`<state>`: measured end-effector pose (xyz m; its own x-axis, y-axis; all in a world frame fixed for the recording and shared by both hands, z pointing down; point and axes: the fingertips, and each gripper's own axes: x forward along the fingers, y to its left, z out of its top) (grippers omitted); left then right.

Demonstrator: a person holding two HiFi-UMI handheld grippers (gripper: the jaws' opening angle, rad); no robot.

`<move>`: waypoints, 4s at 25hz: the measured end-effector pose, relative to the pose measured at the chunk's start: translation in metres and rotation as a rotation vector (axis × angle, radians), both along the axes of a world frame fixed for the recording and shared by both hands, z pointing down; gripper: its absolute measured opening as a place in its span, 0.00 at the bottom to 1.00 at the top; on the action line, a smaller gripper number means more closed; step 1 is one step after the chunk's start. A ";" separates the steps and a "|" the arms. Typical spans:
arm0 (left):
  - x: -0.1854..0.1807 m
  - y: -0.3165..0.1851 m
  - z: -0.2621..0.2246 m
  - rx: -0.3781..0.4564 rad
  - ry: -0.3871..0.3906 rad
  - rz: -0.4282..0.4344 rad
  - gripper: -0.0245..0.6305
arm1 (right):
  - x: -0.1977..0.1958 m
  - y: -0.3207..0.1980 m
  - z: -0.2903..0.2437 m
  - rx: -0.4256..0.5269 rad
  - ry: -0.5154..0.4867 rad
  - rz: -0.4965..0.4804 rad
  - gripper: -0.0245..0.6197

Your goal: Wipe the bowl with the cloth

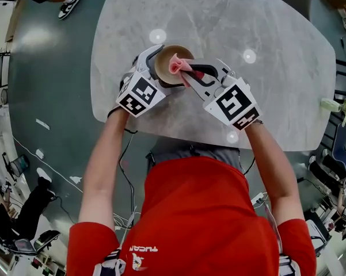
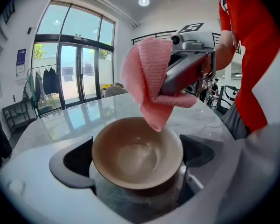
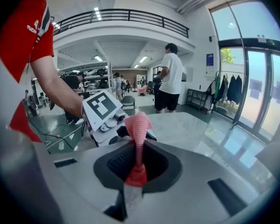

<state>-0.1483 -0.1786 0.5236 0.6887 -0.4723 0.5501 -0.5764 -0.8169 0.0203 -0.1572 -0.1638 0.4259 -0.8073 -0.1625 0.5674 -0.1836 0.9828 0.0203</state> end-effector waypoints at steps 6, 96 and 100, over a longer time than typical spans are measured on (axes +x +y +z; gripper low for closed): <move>-0.001 0.000 -0.001 0.007 0.004 -0.005 0.92 | -0.018 0.004 0.032 0.023 0.204 -0.158 0.07; -0.040 0.030 -0.177 0.291 0.266 -0.297 0.69 | -0.002 -0.011 -0.080 0.083 0.047 0.117 0.07; -0.044 0.045 -0.202 0.338 0.257 -0.315 0.57 | 0.001 0.000 -0.106 0.135 -0.055 0.140 0.07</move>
<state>-0.1919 -0.1333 0.3212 0.5777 -0.7998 0.1631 -0.8060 -0.5905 -0.0412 -0.1558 -0.1634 0.3196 -0.8007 -0.3468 0.4885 -0.3225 0.9367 0.1364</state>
